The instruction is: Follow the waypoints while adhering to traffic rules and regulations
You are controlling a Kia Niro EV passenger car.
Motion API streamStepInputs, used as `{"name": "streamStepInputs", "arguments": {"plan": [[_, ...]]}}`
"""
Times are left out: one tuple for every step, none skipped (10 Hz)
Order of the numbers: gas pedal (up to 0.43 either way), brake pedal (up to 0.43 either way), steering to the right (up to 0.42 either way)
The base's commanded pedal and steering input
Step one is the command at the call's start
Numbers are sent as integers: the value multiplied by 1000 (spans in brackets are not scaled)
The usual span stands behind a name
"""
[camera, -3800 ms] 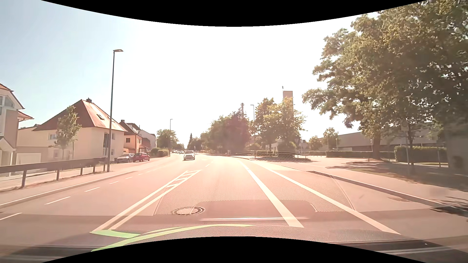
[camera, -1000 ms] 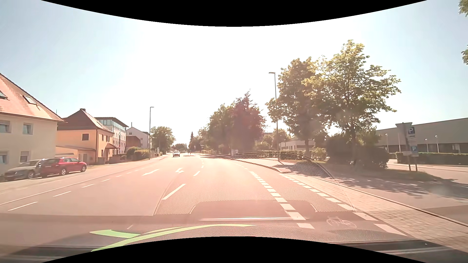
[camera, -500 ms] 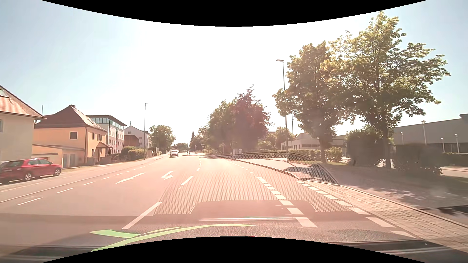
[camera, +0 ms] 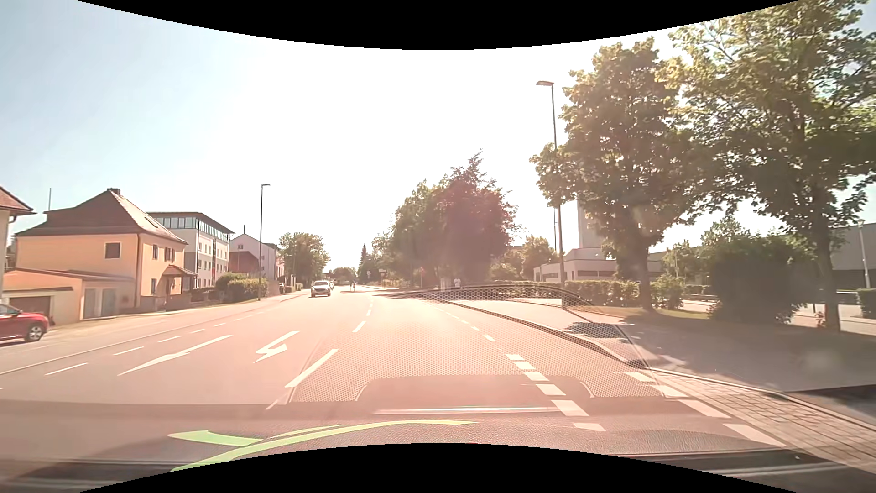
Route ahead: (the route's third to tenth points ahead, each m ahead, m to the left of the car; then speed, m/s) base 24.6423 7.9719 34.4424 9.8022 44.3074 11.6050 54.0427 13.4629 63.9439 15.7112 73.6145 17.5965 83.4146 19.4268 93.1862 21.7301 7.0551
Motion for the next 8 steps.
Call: {"name": "streamStepInputs", "arguments": {"plan": [[98, 0, -24], [98, 0, -26], [98, 0, -30], [98, 0, -33], [98, 0, -34], [87, 0, -35], [87, 0, -36], [87, 0, -37]]}}
